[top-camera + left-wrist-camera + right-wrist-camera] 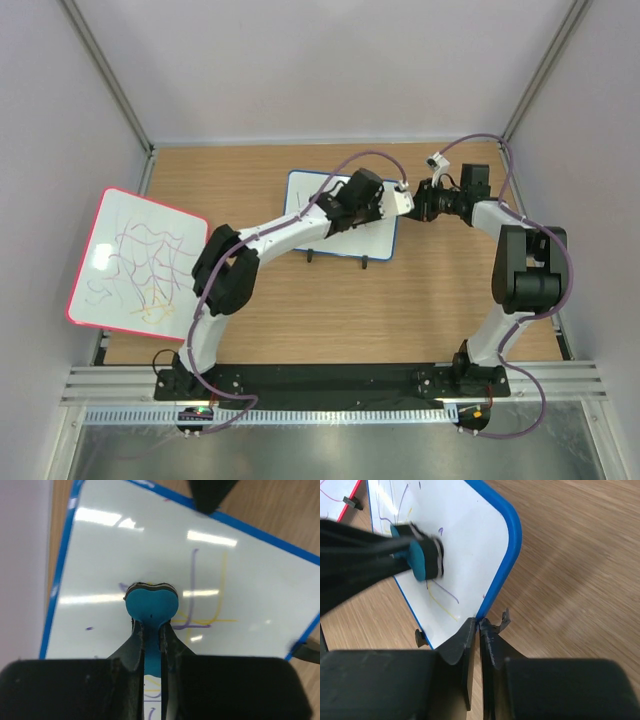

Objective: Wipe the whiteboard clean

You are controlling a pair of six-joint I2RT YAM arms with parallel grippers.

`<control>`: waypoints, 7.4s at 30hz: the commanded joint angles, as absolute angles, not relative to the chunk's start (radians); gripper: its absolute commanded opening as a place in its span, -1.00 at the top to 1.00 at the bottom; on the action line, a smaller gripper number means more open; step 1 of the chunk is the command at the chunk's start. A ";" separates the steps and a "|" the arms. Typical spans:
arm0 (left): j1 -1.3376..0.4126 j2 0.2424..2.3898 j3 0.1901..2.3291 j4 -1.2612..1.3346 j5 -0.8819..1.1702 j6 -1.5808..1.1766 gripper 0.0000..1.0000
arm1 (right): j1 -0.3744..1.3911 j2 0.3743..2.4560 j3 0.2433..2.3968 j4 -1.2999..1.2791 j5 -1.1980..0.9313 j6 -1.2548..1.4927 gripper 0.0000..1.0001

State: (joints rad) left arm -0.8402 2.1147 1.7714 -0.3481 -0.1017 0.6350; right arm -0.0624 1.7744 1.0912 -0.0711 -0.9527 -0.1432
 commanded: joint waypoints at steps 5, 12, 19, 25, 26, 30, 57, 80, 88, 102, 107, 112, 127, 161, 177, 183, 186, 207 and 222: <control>-0.904 2.152 1.684 -0.331 -0.077 0.646 0.99 | -0.058 1.770 1.114 -0.117 -1.003 -0.215 0.97; -0.842 2.163 1.808 -0.337 -0.132 0.614 1.00 | -0.058 1.746 1.097 -0.103 -1.002 -0.222 0.97; -0.798 2.132 1.824 -0.347 -0.107 0.638 1.00 | -0.057 1.749 1.098 -0.095 -1.011 -0.218 0.97; -0.799 2.089 1.784 -0.368 -0.063 0.630 0.99 | -0.092 1.796 1.166 -0.103 -1.077 -0.155 0.05; -0.799 2.082 1.787 -0.374 -0.064 0.626 0.99 | -0.098 1.811 1.187 -0.116 -1.074 -0.149 -0.03; -0.798 2.075 1.827 -0.408 -0.061 0.611 1.00 | -0.098 1.876 1.310 -0.204 -0.994 -0.193 -0.50; -0.700 1.824 1.482 -0.554 -0.178 0.525 1.00 | -0.011 2.195 1.594 -0.023 -1.236 0.018 -0.30; -0.693 1.888 1.655 -0.581 -0.112 0.509 0.99 | -0.003 2.056 1.365 -0.117 -1.227 -0.143 0.40; -0.738 1.985 1.811 -0.583 -0.068 0.508 0.99 | 0.000 2.040 1.336 -0.172 -1.212 -0.149 0.59; -0.784 2.229 2.083 -0.491 -0.127 0.521 0.99 | 0.000 2.026 1.333 -0.273 -1.203 -0.219 0.93; -0.793 2.275 2.097 -0.492 -0.095 0.512 1.00 | 0.000 2.026 1.336 -0.298 -1.200 -0.242 0.97; -0.837 2.250 2.010 -0.494 -0.016 0.496 0.99 | 0.000 2.019 1.338 -0.304 -1.193 -0.253 0.98; -0.876 2.364 2.123 -0.485 -0.227 0.394 1.00 | 0.000 2.011 1.333 -0.307 -1.183 -0.262 0.97; -0.762 2.318 2.212 -0.483 -0.256 0.446 0.99 | 0.000 2.019 1.362 -0.393 -1.161 -0.322 0.98; -0.845 2.171 1.700 -0.356 -0.175 0.434 1.00 | 0.000 2.019 1.359 -0.394 -1.161 -0.319 0.98; -0.888 2.207 1.681 -0.336 -0.211 0.433 0.99 | 0.000 2.016 1.356 -0.394 -1.164 -0.321 0.98; -0.884 2.217 1.706 -0.334 -0.219 0.428 0.99 | 0.000 2.016 1.356 -0.396 -1.164 -0.319 0.97; -0.680 2.206 1.945 -0.367 -0.333 0.420 1.00 | 0.000 2.006 1.356 -0.407 -1.157 -0.322 0.98; -0.774 2.114 1.495 -0.279 -0.247 0.457 1.00 | 0.000 2.002 1.351 -0.408 -1.157 -0.330 0.97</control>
